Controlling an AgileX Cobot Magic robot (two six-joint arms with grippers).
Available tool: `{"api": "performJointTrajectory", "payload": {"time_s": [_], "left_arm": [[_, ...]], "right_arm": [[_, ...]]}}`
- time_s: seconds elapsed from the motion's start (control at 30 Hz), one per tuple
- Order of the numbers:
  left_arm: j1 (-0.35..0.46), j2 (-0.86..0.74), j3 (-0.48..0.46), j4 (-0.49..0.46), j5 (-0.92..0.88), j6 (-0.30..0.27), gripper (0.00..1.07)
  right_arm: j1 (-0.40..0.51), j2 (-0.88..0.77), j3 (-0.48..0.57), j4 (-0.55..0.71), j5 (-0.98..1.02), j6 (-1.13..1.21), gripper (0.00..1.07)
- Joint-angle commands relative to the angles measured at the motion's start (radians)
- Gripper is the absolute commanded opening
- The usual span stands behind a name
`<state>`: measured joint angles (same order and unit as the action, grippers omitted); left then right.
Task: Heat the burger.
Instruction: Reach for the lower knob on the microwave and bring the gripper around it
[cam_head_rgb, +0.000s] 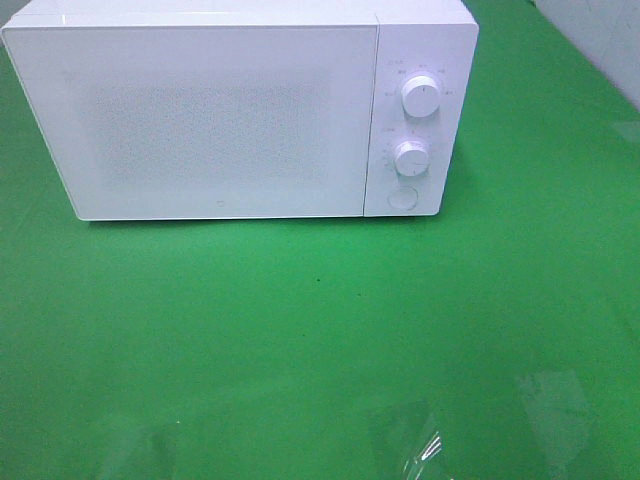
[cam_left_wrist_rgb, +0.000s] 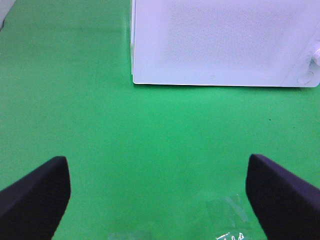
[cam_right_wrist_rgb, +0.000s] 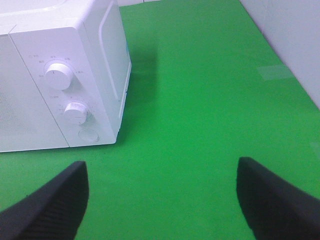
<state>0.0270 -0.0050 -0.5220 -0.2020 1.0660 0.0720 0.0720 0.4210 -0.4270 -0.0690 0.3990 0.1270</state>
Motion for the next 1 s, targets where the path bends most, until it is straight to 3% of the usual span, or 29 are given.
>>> {"api": "performJointTrajectory", "payload": {"time_s": [0.03,0.5,1.0], "left_arm": [[0.003,-0.022,0.003,-0.007,-0.008,-0.004,0.87],[0.003,-0.022,0.003,-0.007,-0.008,-0.004,0.87],[0.003,-0.022,0.003,-0.007,-0.008,-0.004,0.87]], "right_arm": [[-0.005,0.054,0.037,-0.004,-0.121,0.008,0.76],[-0.005,0.286,0.071,-0.003,-0.399,0.144,0.76],[-0.005,0.541,0.071,-0.003,-0.721,0.115,0.76]]}}
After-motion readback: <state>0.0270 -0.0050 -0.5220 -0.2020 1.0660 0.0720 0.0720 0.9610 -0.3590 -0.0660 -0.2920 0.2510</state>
